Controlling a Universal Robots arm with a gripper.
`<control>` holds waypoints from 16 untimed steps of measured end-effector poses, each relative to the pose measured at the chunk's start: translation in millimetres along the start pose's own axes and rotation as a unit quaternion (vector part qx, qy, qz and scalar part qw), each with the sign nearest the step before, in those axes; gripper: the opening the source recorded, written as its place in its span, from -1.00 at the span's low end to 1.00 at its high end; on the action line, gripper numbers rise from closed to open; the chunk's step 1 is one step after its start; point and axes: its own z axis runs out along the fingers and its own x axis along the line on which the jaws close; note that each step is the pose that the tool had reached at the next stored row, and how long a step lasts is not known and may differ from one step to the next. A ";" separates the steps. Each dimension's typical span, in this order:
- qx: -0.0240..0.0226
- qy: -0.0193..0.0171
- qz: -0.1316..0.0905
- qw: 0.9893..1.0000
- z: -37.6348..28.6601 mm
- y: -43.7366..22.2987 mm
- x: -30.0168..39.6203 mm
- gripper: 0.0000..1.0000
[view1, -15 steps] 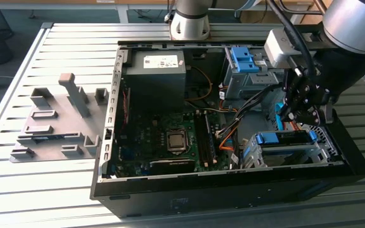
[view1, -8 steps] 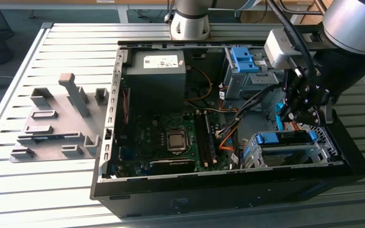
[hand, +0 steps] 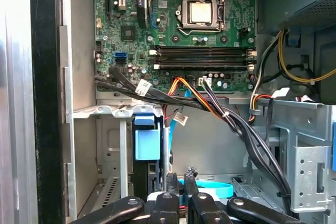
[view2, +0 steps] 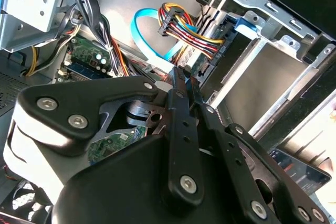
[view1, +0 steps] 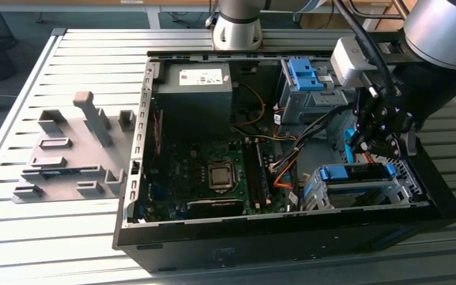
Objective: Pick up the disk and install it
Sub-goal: 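Insert the second disk wire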
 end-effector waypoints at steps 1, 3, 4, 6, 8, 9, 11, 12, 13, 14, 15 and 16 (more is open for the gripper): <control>0.000 0.000 0.000 1.000 0.0 0.0 1.6 -0.68; 0.000 -0.001 0.000 1.000 0.0 -0.1 4.3 -0.68; 0.000 -0.002 0.000 1.000 0.1 -0.1 5.5 -0.68; 0.000 -0.013 0.001 1.000 0.5 -0.2 7.5 -0.68; -0.001 -0.024 0.001 1.000 1.0 -0.2 10.3 -0.68; -0.001 -0.026 0.001 1.000 1.4 -0.2 12.3 -0.68; -0.001 -0.026 0.001 1.000 1.9 -0.3 15.8 -0.68; -0.001 -0.026 0.001 1.000 2.3 -0.3 17.4 -0.68; -0.001 -0.026 0.001 1.000 2.6 -0.3 18.6 -0.68; 0.000 -0.027 0.001 1.000 3.0 -0.3 19.4 -0.68; 0.000 -0.027 0.001 1.000 3.3 -0.4 20.3 -0.68; 0.000 -0.028 0.001 1.000 3.6 -0.4 21.5 -0.68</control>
